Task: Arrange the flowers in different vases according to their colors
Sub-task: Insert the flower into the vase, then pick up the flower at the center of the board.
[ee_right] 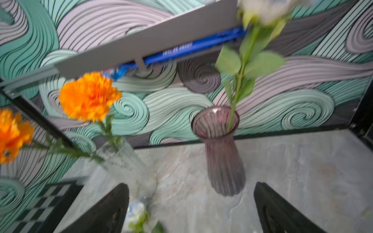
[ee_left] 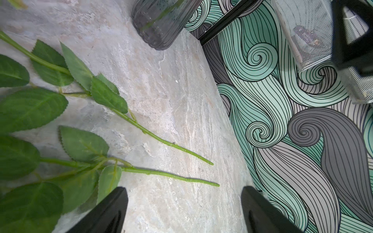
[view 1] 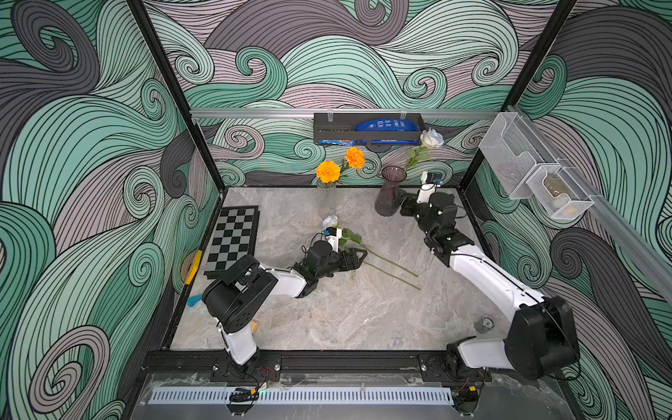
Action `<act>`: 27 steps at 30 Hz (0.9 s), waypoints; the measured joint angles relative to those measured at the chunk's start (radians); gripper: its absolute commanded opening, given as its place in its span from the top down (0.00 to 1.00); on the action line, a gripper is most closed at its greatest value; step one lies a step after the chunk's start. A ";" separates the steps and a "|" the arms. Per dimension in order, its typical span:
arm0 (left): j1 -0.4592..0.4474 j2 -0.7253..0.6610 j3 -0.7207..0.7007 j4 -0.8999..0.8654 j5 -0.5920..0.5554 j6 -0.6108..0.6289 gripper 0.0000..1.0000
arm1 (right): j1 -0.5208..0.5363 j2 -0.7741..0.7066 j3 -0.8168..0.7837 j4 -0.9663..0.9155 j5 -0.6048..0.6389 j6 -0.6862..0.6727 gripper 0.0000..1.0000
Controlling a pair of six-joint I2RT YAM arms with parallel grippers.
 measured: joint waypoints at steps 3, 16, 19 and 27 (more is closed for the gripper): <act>0.001 -0.026 -0.002 -0.043 -0.034 0.016 0.09 | 0.047 -0.012 -0.147 -0.002 -0.016 -0.004 0.02; 0.032 -0.417 -0.154 -0.313 -0.428 0.078 0.04 | 0.118 -0.010 -0.319 0.165 -0.078 -0.014 0.20; 0.105 -0.470 -0.237 -0.298 -0.419 0.090 0.04 | 0.140 0.021 -0.356 0.222 -0.094 -0.008 0.22; 0.334 -0.465 -0.376 -0.179 -0.212 0.088 0.04 | 0.225 0.113 -0.298 0.220 -0.129 -0.064 0.39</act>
